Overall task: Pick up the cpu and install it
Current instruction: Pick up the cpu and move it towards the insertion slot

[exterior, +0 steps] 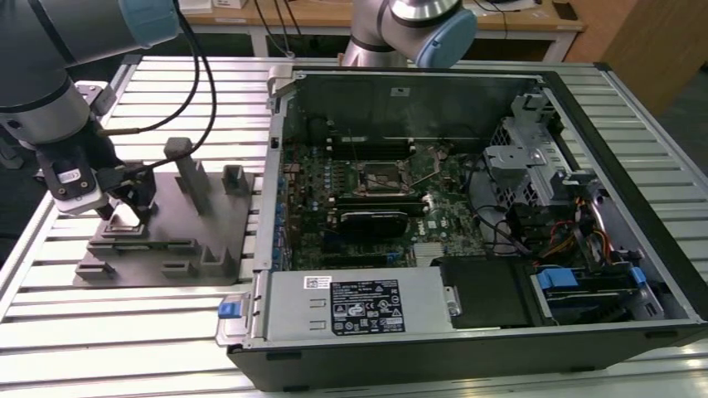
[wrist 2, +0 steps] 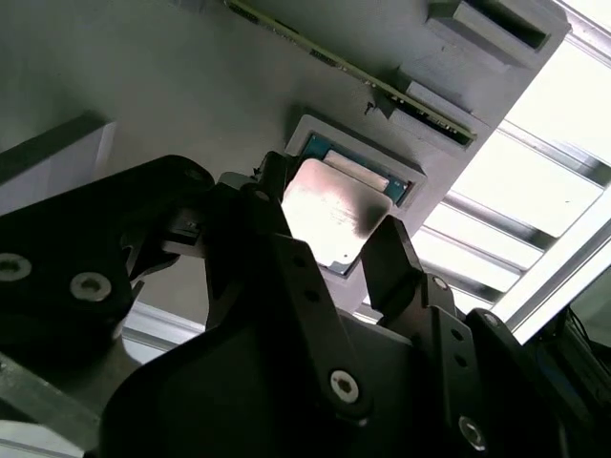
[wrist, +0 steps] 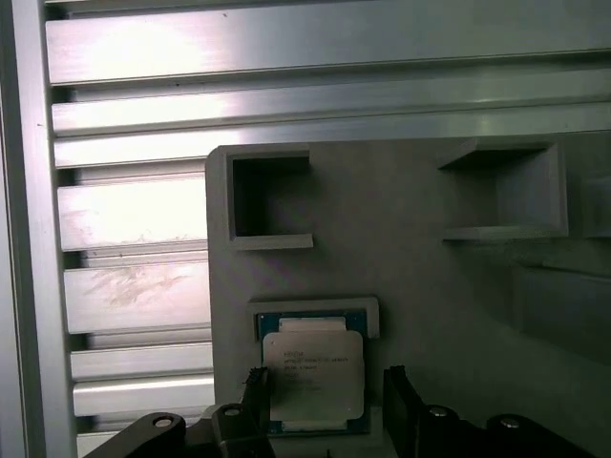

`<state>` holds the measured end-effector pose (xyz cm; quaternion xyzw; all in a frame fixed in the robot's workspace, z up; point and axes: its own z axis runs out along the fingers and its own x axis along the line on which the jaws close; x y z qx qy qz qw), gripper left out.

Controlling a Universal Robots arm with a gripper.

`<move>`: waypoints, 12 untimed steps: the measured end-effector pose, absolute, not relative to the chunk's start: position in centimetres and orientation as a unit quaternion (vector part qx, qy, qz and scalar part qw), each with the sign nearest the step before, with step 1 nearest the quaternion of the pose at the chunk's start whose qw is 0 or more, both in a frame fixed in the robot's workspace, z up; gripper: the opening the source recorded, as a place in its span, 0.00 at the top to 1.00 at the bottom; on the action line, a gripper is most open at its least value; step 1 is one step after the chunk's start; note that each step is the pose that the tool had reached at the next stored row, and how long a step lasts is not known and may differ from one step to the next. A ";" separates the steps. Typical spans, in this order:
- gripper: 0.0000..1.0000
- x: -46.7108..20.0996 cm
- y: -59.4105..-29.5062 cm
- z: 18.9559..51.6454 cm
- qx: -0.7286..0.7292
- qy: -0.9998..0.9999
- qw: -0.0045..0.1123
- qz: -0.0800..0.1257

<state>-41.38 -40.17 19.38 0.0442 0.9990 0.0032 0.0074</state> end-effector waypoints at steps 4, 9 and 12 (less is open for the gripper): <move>0.40 -41.4 -40.2 19.4 0.044 0.999 0.007 0.003; 0.34 -41.4 -40.2 19.3 0.017 1.000 0.007 0.003; 0.34 -41.4 -40.2 19.3 0.015 1.000 0.007 0.003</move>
